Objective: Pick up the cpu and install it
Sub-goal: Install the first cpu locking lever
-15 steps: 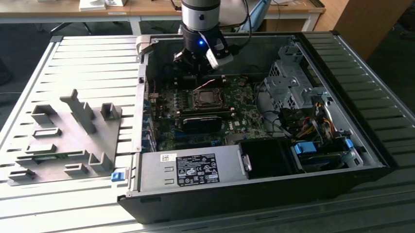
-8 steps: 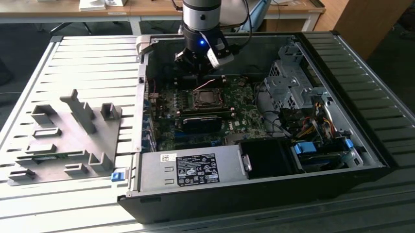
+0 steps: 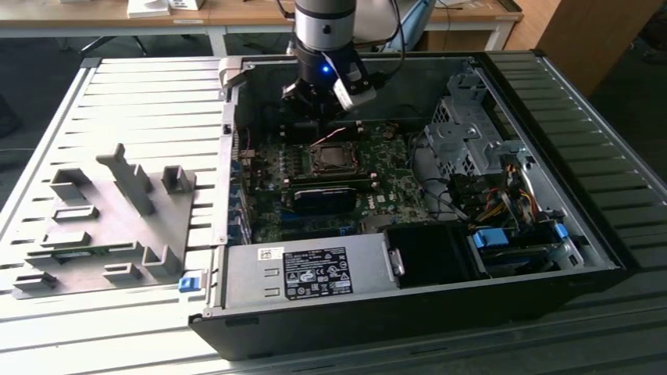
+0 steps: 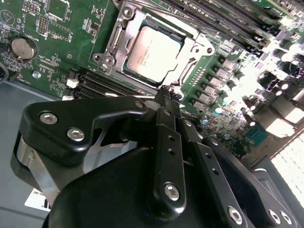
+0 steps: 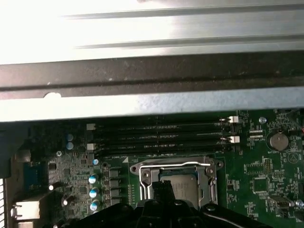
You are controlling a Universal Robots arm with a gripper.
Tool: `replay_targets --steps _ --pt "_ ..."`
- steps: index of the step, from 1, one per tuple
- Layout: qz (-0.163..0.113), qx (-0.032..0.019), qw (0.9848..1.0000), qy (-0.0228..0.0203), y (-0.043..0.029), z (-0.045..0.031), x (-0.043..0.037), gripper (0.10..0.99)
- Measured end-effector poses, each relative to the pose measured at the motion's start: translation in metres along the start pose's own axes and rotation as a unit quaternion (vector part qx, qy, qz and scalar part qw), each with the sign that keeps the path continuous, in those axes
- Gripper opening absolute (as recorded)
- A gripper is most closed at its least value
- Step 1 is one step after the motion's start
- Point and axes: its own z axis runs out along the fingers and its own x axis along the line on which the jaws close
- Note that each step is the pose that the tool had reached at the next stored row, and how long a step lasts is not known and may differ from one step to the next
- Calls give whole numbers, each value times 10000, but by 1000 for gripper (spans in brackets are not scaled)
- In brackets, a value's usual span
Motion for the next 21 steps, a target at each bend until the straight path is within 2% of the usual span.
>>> replay_targets --steps 21 --pt "1 2 10000 8 108 101 -77 106"
